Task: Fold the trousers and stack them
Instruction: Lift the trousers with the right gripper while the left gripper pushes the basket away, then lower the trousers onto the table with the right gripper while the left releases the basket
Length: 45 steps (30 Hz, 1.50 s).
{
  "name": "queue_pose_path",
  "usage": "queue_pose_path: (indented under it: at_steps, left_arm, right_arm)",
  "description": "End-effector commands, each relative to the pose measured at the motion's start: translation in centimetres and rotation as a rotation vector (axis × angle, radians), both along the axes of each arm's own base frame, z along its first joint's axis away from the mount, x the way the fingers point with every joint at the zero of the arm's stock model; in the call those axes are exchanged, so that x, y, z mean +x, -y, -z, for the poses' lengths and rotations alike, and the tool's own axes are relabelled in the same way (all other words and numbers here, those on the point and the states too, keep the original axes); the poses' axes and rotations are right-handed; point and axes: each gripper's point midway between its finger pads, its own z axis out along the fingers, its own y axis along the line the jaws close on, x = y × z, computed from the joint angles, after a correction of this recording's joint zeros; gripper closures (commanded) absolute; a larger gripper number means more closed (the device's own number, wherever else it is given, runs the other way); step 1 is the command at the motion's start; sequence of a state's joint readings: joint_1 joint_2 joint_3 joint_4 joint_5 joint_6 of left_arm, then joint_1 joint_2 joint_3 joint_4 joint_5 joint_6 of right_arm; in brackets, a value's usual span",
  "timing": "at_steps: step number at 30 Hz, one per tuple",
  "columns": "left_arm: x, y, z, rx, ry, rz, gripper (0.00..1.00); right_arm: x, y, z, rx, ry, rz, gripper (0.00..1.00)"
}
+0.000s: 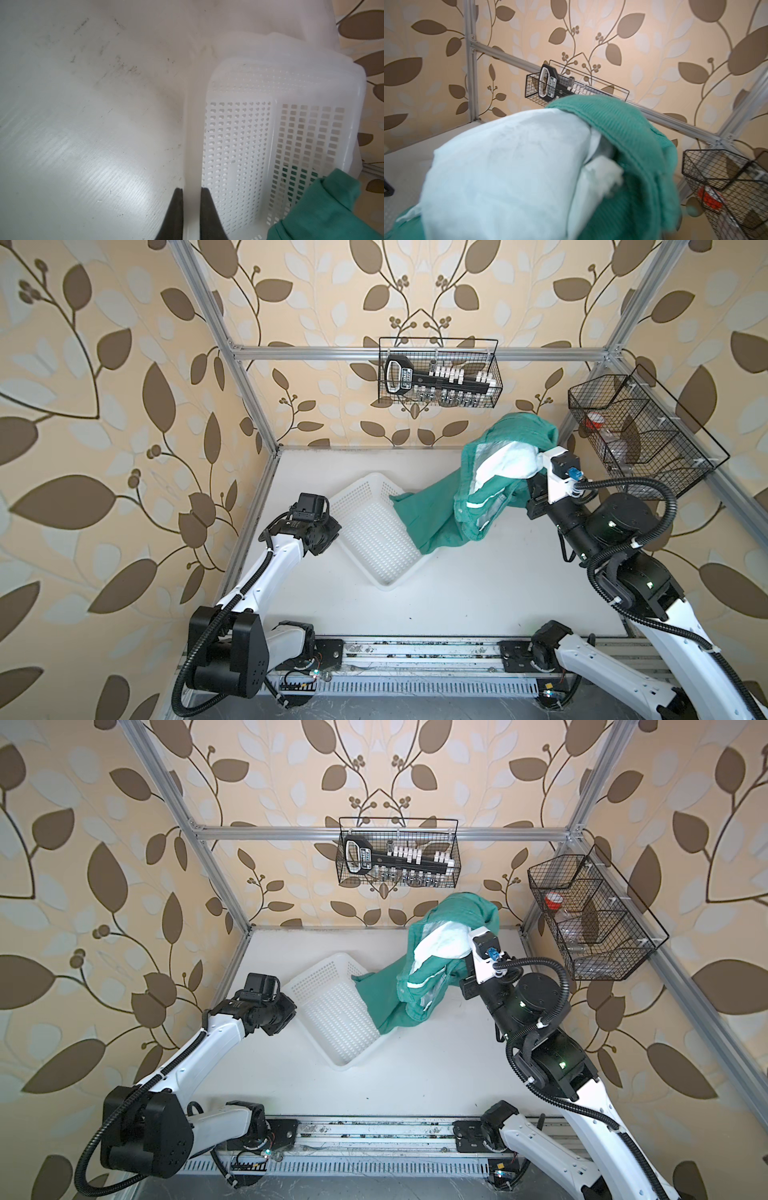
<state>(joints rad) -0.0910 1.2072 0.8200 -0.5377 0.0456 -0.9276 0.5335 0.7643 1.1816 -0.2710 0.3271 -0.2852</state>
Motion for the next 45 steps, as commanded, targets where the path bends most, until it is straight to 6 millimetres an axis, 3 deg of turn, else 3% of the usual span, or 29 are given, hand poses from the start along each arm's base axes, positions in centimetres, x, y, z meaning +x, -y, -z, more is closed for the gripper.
queue_pose_path:
  at_steps: [1,6,9,15,19,22,30,34,45]
  left_arm:
    - [1.6,-2.8,-1.0,0.048,0.035,-0.196,1.00]
    - [2.4,-5.5,-1.6,0.057,0.064,-0.348,1.00]
    - [3.0,-6.7,-2.4,0.061,0.093,-0.415,1.00]
    - [4.8,-8.1,-3.0,0.035,0.121,-0.495,1.00]
    - [6.7,-7.5,-2.4,-0.019,0.115,-0.488,1.00]
    - [8.3,-7.1,-1.0,-0.058,0.106,-0.504,1.00]
    - [12.2,-7.7,-0.1,-0.104,0.101,-0.527,1.00]
    - [13.2,-8.9,0.1,-0.100,0.108,-0.596,1.00]
    - [16.2,-12.6,-0.4,-0.051,0.142,-0.699,1.00]
  right_arm:
    - [-2.3,4.8,-5.5,0.074,0.222,0.202,1.00]
    - [-4.1,8.5,-6.5,0.091,0.302,0.383,1.00]
    - [-4.7,9.6,-6.5,0.089,0.316,0.440,1.00]
    - [-4.2,9.8,-4.4,0.074,0.271,0.469,1.00]
    - [-1.7,6.6,-0.8,0.066,0.127,0.304,1.00]
    - [0.1,3.0,4.0,0.136,-0.011,0.107,1.00]
    - [1.1,-4.9,14.8,0.237,-0.329,-0.273,1.00]
    - [1.0,-6.3,18.6,0.271,-0.427,-0.314,1.00]
    - [-0.4,-10.4,25.6,0.254,-0.624,-0.435,1.00]
